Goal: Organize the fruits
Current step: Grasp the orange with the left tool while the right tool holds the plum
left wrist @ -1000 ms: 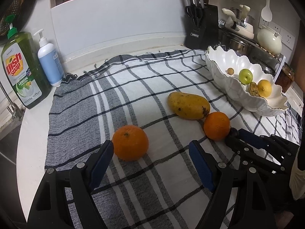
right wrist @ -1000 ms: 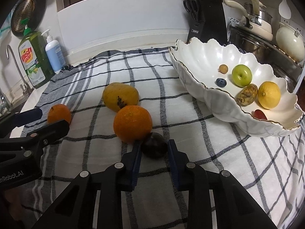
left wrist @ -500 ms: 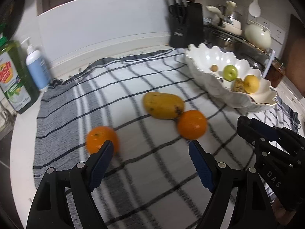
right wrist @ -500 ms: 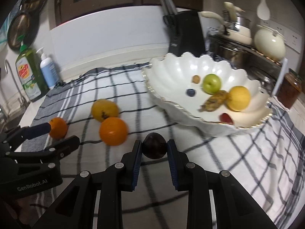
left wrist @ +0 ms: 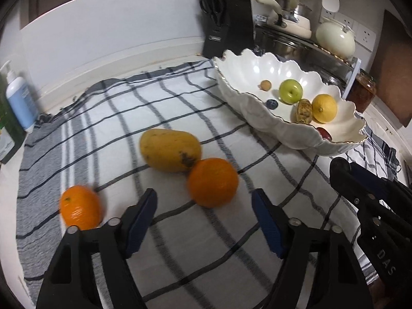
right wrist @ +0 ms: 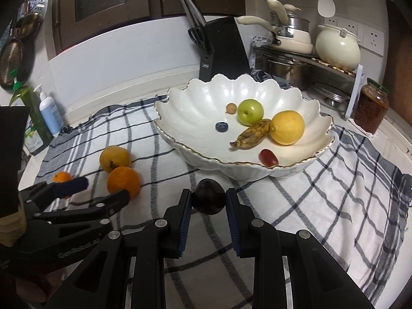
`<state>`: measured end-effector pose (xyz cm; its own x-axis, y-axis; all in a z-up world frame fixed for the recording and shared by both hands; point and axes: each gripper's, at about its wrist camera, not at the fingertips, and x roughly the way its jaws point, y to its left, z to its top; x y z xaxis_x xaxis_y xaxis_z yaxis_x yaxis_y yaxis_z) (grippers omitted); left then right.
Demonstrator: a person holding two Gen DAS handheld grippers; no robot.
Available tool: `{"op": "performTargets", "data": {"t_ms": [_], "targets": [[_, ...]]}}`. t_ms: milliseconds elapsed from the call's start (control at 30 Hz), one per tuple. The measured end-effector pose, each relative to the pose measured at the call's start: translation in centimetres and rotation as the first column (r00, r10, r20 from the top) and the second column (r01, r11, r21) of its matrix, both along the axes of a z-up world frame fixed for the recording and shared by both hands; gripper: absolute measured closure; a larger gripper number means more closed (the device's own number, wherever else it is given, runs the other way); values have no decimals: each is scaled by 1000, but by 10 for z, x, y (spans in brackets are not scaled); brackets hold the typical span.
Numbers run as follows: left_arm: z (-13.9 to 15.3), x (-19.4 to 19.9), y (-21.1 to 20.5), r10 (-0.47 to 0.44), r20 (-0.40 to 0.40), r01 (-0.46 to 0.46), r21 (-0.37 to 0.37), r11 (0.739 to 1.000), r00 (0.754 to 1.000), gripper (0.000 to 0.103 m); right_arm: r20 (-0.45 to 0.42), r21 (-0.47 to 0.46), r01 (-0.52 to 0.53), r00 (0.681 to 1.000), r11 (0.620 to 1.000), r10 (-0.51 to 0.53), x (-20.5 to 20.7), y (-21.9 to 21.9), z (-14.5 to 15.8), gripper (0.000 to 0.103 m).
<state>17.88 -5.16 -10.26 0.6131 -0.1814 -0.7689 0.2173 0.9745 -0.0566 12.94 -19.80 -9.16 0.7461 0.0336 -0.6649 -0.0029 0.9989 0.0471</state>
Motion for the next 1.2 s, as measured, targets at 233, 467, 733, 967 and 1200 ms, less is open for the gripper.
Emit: {"op": "performTargets", "data": {"t_ms": [233,467,733,967,1200], "targets": [[-7,10,-11,-16,-12,16,12,1000,1000,40,-9,6,16,1000,1000,-16,3,-7,-4,75],[-18,17,-12,-13,-34,14,27,1000,999,51,-24,8,9,1000,1000,-9,6,-6,-11,75],[-21,19,-13,-20,-41,22,32,999,999,58,-30,12,6,1000,1000,-6,8,-5,-14,75],[-17,13,-9,-26,-49,27,16,1000,998,59,-24,12,13,1000,1000,-13,6,-6,-13,75],[-3,1,-11,-49,-28,49,17,999,998,59,-4,19,40,999,999,-40,-3,-13,-3,75]]}}
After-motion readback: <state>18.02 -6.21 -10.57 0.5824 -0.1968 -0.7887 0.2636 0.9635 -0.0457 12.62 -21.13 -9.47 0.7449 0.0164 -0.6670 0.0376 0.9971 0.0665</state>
